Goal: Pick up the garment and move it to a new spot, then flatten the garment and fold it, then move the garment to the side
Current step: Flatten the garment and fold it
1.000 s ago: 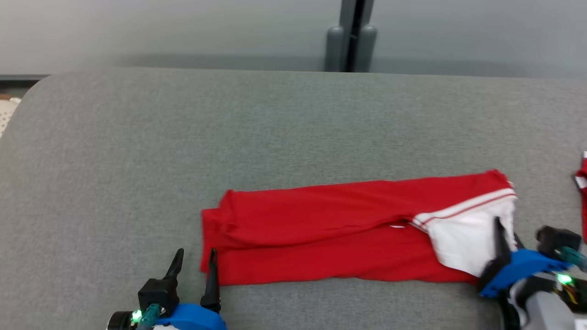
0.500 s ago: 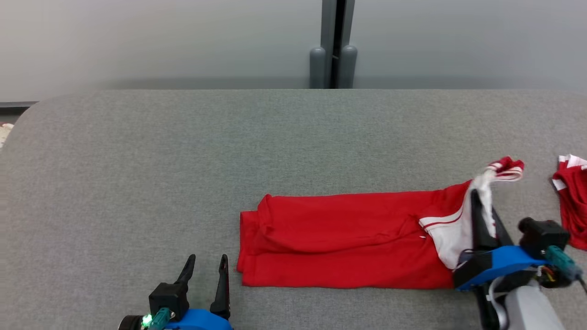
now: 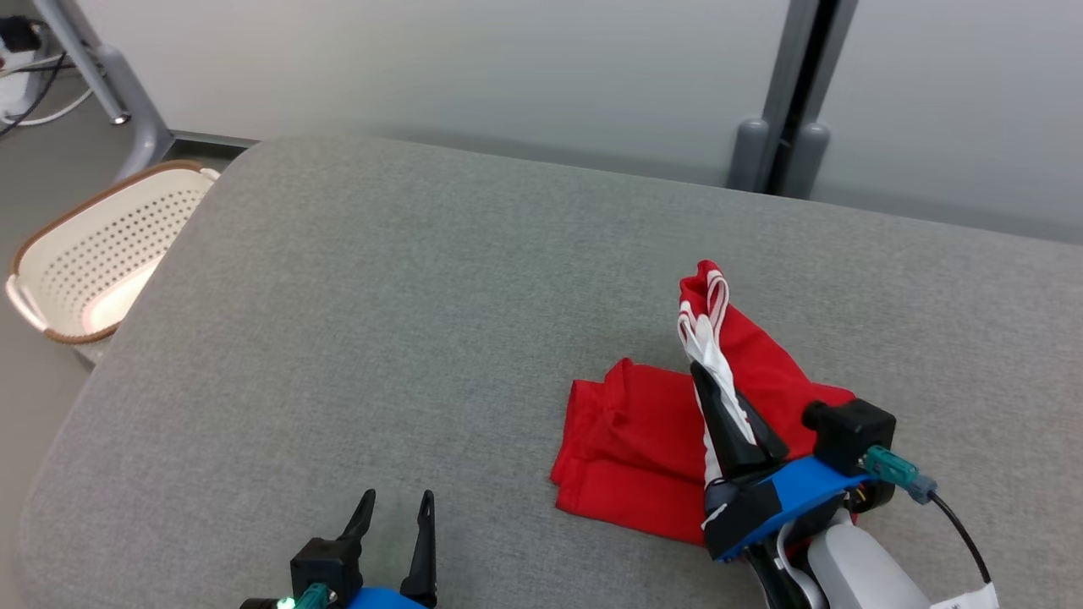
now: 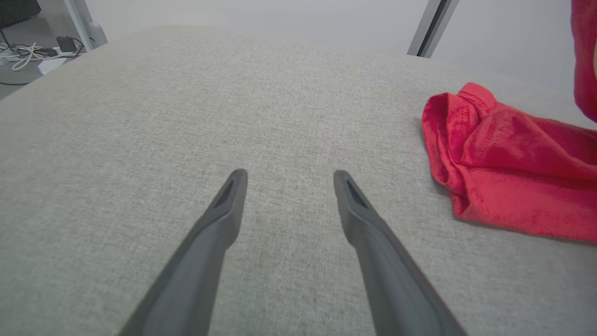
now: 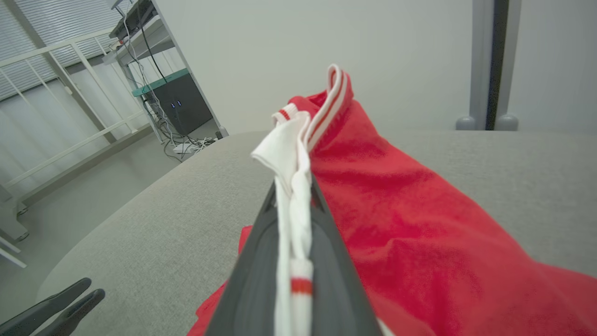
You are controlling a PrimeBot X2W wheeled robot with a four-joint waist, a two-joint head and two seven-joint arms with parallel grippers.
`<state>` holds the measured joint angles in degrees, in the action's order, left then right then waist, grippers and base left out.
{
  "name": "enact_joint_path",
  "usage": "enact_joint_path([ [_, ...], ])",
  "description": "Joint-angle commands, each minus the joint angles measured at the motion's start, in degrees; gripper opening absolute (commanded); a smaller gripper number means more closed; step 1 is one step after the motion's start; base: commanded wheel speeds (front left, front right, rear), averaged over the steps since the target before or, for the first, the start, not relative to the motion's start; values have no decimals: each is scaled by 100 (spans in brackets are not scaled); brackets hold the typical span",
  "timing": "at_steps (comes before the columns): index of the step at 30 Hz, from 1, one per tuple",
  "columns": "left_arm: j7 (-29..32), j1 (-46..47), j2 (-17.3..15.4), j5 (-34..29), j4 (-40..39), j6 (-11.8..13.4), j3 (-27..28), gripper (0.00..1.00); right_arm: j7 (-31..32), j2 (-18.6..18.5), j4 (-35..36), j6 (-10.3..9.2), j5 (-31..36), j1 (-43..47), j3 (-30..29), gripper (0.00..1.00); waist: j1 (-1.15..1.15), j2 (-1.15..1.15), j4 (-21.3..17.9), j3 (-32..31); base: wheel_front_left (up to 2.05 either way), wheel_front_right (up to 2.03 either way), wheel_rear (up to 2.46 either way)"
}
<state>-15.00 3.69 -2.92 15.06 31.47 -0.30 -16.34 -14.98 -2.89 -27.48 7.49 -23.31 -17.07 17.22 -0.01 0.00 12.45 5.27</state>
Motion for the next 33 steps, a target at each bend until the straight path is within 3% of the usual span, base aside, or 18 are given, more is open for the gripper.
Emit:
enact_joint_path([
  [1,-24,23,-1,-20,-3,14,1,100,-26,-10,-12,0,-17,-98,27,0,1,0,151,128,0,0,0],
  [4,-24,44,1,-44,7,12,21,100,-25,-10,-223,0,-276,-249,307,0,1,0,280,154,0,0,0],
  [5,-24,50,1,-42,8,14,27,100,-26,-11,-255,0,-351,-330,391,37,1,0,295,157,0,0,0],
  [6,-24,56,1,-37,9,18,32,100,-27,-12,-269,0,-408,-406,472,100,1,0,301,160,0,0,0],
  [13,-24,67,-2,-1,-71,64,124,100,-24,-19,-236,0,-397,-384,412,100,1,0,-107,95,0,0,0],
  [24,-24,137,-2,-352,-263,80,382,100,-22,-8,-249,0,824,341,-1077,100,1,0,-1127,-78,0,0,0],
  [33,-24,-135,-1,-749,-457,163,546,100,-23,-9,-377,0,1514,926,-1800,100,1,0,-1535,-245,0,0,0],
])
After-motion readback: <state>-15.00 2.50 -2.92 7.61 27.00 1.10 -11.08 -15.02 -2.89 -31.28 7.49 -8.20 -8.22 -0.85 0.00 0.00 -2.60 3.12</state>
